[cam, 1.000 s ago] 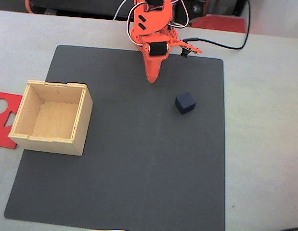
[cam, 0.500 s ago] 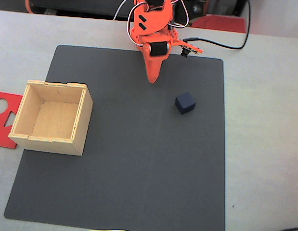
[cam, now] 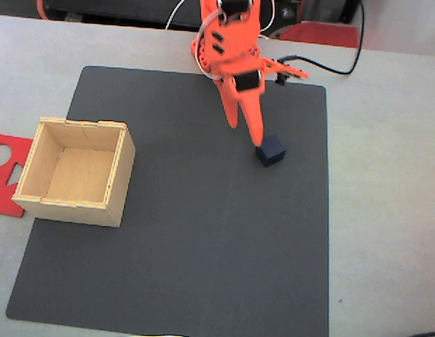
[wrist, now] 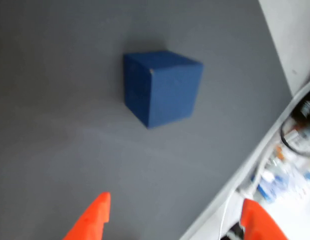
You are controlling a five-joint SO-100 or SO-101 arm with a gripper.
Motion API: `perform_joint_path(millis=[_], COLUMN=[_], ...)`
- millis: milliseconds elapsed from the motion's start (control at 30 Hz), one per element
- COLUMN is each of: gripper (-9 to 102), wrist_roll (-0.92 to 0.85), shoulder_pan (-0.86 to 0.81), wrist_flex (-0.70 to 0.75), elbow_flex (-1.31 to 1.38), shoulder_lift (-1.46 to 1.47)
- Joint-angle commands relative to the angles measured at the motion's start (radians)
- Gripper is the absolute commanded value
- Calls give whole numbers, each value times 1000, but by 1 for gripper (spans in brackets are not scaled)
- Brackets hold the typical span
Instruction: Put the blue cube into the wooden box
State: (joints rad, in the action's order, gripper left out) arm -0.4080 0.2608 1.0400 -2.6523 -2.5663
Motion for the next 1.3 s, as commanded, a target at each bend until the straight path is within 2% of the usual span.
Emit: perform_joint_path(millis=[0, 267, 500, 900, 967, 1100, 1267], gripper=[32, 32, 30, 28, 24, 2, 0], wrist_roll=[35, 95, 103, 117, 121, 137, 141], shoulder_pan=[75, 140, 156, 161, 163, 163, 164], wrist_flex=[12, 69, 80, -37, -37, -21, -14], elbow_flex=[147, 295, 301, 310, 331, 403, 423], shoulder_lift=[169, 420, 486, 684, 726, 834, 845])
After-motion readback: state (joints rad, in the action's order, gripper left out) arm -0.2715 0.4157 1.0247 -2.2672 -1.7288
